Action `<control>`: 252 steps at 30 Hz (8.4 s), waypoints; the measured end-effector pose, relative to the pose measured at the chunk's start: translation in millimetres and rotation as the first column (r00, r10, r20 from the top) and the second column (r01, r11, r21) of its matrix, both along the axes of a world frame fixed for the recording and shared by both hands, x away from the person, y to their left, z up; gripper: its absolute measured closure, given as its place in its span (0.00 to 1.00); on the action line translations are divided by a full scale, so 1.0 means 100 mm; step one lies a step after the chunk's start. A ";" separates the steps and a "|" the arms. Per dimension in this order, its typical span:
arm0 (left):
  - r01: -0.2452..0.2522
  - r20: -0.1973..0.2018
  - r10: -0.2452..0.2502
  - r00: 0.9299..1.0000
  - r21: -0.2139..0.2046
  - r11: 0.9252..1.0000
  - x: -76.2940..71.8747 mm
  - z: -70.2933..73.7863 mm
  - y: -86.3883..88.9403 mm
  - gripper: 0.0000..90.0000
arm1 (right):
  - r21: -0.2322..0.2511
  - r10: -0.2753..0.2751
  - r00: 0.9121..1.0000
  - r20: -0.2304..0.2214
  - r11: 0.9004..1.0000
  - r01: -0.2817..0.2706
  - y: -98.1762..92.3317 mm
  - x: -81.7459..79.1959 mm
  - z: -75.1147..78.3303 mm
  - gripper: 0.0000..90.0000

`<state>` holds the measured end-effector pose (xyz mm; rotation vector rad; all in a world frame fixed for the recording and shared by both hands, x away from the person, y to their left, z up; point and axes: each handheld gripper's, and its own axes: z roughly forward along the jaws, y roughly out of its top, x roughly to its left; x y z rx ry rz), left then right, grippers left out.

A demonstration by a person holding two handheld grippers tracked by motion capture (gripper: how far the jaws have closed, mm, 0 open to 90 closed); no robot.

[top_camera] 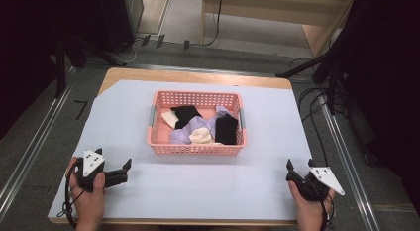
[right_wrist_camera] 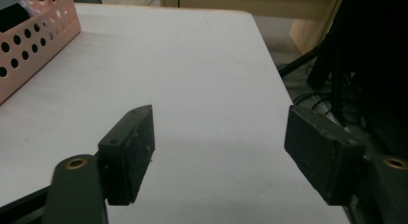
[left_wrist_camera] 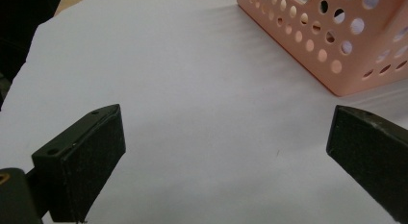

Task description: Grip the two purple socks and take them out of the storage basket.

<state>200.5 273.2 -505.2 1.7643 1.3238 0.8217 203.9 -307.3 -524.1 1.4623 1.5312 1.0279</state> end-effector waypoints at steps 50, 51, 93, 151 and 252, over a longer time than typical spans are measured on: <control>0.007 -0.004 -0.007 1.000 -0.006 1.000 0.01 0.00 -0.01 0.01 | 0.095 0.405 0.910 0.090 0.906 -0.413 1.66 0.70 0.75 0.56; 0.007 -0.004 -0.007 1.000 -0.006 1.000 0.01 0.00 -0.01 0.01 | 0.092 0.409 0.909 0.082 0.905 -0.415 1.70 0.72 0.76 0.56; 0.013 -0.021 -0.014 1.000 -0.014 1.000 0.02 0.00 0.01 0.01 | 0.071 0.470 0.831 -0.297 0.879 -0.472 2.80 1.51 0.68 0.60; 0.012 -0.028 -0.013 1.000 -0.021 1.000 0.03 0.00 0.02 0.01 | 0.014 0.344 0.844 0.412 0.923 -0.384 1.99 1.20 1.39 0.98; 0.014 -0.019 -0.014 1.000 -0.026 1.000 0.02 0.00 0.02 0.01 | -0.061 0.451 0.892 0.021 0.892 -0.449 1.75 1.74 0.94 0.98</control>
